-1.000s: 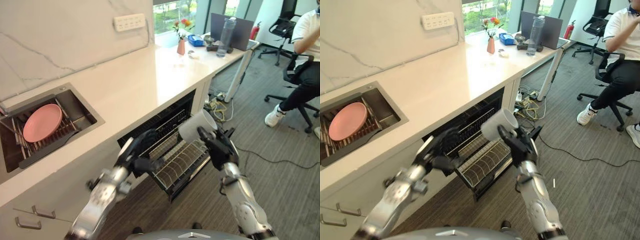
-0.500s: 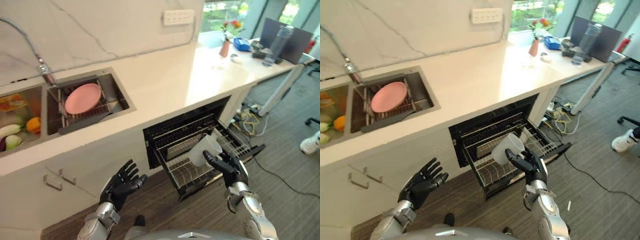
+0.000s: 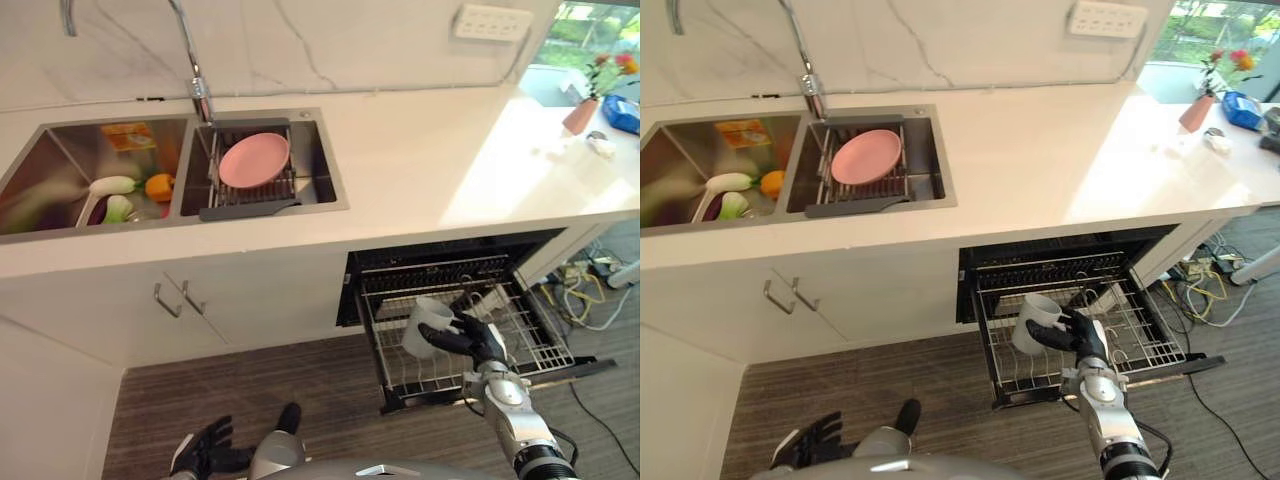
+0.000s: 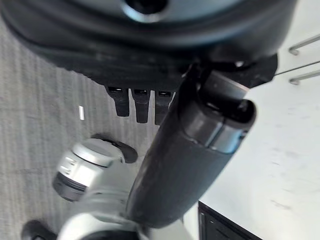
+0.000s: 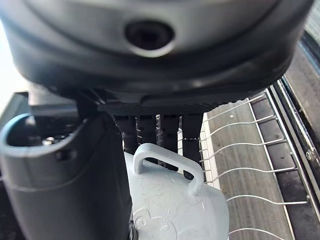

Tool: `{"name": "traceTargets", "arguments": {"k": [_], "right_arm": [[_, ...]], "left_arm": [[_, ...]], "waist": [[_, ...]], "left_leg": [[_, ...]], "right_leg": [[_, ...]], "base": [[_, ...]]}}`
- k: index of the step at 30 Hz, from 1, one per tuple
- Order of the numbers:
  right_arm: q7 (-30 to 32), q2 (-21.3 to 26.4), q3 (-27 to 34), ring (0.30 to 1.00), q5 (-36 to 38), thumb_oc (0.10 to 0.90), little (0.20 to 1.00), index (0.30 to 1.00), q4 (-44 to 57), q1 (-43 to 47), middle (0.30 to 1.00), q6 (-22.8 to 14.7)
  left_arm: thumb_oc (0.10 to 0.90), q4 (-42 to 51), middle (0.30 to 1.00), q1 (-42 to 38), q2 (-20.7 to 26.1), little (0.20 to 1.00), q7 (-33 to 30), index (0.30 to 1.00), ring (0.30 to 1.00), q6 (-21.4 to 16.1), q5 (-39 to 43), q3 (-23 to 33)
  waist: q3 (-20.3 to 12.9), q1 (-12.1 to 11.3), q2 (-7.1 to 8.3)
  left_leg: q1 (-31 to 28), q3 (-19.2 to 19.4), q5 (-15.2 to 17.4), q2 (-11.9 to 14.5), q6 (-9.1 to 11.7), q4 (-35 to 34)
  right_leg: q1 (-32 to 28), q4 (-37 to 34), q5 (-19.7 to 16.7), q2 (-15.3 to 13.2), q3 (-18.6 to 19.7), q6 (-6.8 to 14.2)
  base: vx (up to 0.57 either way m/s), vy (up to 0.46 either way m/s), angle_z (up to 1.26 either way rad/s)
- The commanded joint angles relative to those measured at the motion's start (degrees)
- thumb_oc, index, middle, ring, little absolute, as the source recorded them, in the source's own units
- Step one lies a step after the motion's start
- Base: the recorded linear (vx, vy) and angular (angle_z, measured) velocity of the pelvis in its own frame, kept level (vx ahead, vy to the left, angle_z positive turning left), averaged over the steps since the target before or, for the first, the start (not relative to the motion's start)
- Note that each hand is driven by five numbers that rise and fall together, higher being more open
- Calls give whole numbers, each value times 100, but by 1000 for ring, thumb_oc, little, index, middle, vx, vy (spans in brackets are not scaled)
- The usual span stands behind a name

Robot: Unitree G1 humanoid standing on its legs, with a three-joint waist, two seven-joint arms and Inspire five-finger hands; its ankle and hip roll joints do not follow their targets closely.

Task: Place the dishes in the dishwasher.

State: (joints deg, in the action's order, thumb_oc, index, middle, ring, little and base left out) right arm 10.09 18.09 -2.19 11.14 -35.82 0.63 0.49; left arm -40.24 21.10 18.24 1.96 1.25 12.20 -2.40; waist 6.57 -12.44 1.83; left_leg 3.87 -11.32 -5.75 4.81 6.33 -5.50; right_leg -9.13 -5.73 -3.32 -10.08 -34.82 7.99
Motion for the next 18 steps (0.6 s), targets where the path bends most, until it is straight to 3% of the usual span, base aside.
{"name": "traceTargets", "arguments": {"k": [1, 7, 8, 9, 18], "right_arm": [[392, 401, 243, 300, -124, 400, 300, 300, 39, 608, 300, -365], [412, 404, 9, 316, -301, 411, 316, 316, -713, 770, 316, -229], [469, 402, -68, 662, -443, 642, 662, 662, -879, 827, 662, -193], [470, 403, -70, 900, -443, 800, 900, 900, -883, 832, 900, -195], [676, 541, -200, 900, -978, 800, 900, 900, -456, 873, 900, -293]], "left_arm": [[800, -10, 900, -453, 247, 900, -214, 900, 900, -388, -636, -96], [800, -655, 900, -518, 228, 900, -486, 900, 900, -359, -1009, -79], [800, -911, 900, -545, 194, 900, -579, 900, 900, -367, -1136, -119], [800, -919, 900, -551, 190, 900, -581, 900, 900, -373, -1138, -119], [800, -1542, 900, -681, -128, 900, -637, 900, 900, -349, -985, -170]], "waist": [[-12, -58, -131], [37, -132, -168], [34, -148, -185], [36, -145, -187], [61, -16, -253]], "left_leg": [[-148, 323, 333, 179, 177, 104], [-59, 247, 288, 177, 204, 105], [-39, 231, 283, 174, 206, 102], [-37, 229, 283, 174, 206, 102], [-89, 307, 317, 210, 197, 109]], "right_leg": [[-212, 110, 472, -293, 95, 250], [-195, 118, 497, -290, 12, 237], [-198, 115, 503, -286, -16, 236], [-198, 115, 503, -285, -18, 236], [-161, 127, 533, -285, 74, 215]], "base": [[7, -9, 18], [1, -10, 6], [2, -3, 5], [3, -4, 5], [1, 4, 1]]}}
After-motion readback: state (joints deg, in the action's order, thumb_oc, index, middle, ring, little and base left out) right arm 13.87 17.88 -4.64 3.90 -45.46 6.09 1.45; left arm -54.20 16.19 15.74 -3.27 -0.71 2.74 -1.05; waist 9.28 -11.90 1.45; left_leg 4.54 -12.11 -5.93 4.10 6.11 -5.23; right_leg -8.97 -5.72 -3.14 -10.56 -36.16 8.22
